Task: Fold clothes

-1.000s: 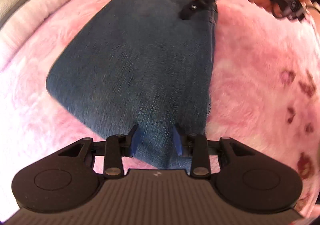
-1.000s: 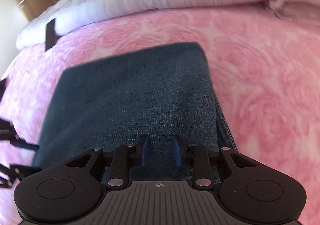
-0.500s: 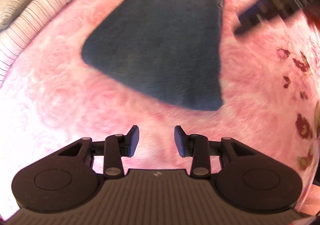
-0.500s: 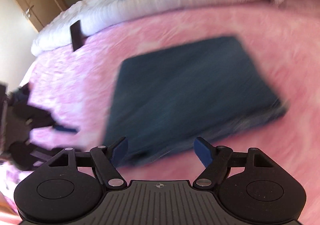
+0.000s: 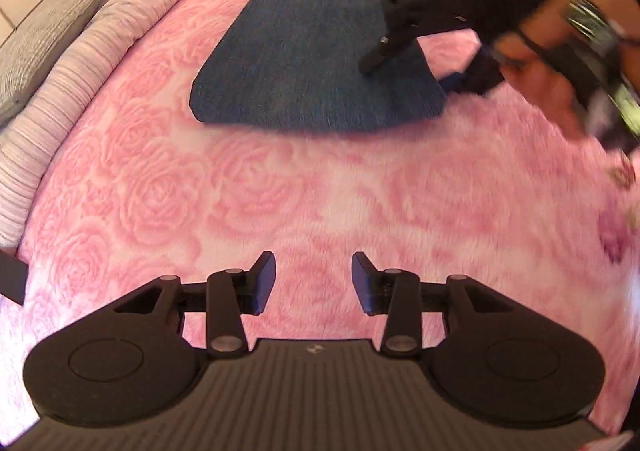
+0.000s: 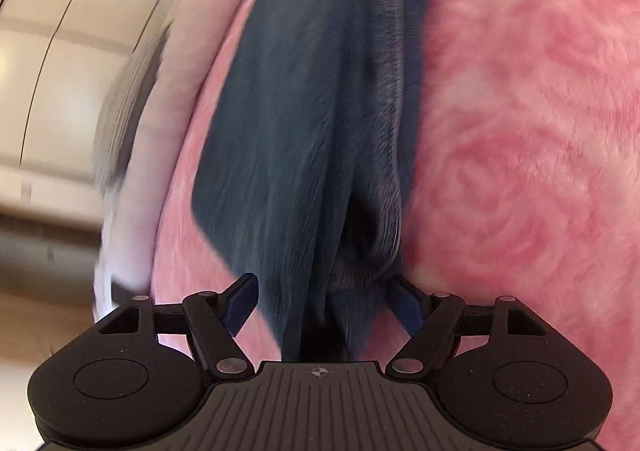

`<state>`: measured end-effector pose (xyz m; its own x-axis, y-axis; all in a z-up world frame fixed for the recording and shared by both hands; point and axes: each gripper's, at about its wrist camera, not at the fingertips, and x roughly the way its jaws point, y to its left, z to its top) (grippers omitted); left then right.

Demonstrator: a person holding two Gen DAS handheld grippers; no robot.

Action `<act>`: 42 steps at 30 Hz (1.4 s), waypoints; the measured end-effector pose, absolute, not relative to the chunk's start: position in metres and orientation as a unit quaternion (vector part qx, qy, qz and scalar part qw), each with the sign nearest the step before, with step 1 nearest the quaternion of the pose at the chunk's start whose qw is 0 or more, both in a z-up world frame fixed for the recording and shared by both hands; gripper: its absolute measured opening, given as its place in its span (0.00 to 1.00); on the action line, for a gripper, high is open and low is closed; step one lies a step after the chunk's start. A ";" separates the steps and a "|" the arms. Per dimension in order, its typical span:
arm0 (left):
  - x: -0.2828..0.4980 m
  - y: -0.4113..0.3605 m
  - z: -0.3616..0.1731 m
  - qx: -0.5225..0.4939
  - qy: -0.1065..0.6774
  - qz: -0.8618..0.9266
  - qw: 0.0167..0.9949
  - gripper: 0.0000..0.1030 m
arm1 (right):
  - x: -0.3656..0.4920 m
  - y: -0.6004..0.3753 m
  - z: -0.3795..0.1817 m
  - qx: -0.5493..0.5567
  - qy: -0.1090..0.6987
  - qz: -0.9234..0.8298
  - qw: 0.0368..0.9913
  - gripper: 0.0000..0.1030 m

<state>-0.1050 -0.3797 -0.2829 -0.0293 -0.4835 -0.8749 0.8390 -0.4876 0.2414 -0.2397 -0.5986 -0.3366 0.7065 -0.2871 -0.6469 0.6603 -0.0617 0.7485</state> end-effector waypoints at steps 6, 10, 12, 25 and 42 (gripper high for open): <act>-0.120 -0.382 -0.275 0.507 0.145 -0.709 0.468 0.36 | -0.256 -0.624 -0.321 0.624 0.200 -0.317 0.686 0.31; -0.144 -0.396 -0.259 0.495 0.122 -0.729 0.457 0.36 | -0.305 -0.650 -0.292 0.591 0.273 -0.283 0.704 0.30; -0.159 -0.406 -0.252 0.489 0.113 -0.738 0.451 0.36 | -0.338 -0.669 -0.274 0.563 0.329 -0.259 0.713 0.30; -0.248 -0.543 -0.259 0.499 0.046 -0.753 0.427 0.49 | -0.455 -0.767 -0.214 0.374 0.385 -0.371 0.758 0.45; -0.235 -0.540 -0.392 0.589 -0.405 -0.690 0.115 0.52 | -0.468 -0.655 -0.291 0.594 0.121 -0.451 0.655 0.73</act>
